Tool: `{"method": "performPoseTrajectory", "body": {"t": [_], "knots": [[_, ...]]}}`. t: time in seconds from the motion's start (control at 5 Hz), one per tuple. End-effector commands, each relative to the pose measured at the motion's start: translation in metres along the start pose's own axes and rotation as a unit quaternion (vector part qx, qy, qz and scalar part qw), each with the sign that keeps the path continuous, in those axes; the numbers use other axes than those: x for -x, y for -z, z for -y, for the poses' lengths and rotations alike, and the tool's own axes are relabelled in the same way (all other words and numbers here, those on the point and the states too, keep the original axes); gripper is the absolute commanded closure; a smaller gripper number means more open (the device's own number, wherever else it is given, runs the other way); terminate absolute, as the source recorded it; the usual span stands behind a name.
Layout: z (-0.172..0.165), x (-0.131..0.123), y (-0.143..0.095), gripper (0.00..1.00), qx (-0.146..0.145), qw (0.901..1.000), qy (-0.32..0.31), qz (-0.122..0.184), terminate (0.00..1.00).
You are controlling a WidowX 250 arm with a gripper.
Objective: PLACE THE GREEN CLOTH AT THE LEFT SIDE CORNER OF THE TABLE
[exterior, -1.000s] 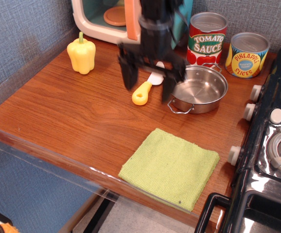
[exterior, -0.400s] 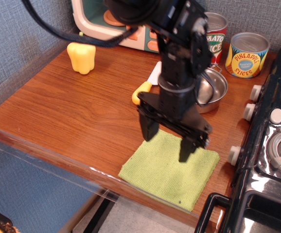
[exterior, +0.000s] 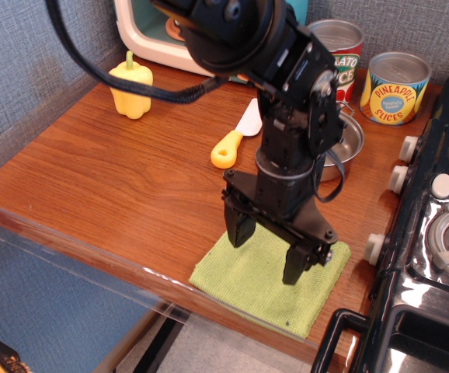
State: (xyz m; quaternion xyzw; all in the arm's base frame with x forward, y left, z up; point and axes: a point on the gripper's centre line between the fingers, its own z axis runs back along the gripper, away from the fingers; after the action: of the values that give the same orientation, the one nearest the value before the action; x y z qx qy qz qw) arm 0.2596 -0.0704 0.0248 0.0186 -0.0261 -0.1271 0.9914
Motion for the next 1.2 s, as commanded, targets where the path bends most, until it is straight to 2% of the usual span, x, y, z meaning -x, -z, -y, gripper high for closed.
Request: {"method": "performPoseTrajectory", "body": {"t": [0.0, 0.4, 0.8, 1.0], "knots": [[-0.023, 0.005, 0.015, 0.0, -0.005, 0.9995, -0.025, 0.017, 0.0], [-0.057, 0.007, 0.02, 0.0, 0.007, 0.9988, -0.048, 0.007, 0.0], [-0.128, 0.007, 0.005, 0.0, -0.007, 0.9972, -0.074, 0.012, 0.0], [-0.165, 0.017, -0.009, 0.0, -0.011, 0.9965, -0.082, 0.008, 0.0]]}}
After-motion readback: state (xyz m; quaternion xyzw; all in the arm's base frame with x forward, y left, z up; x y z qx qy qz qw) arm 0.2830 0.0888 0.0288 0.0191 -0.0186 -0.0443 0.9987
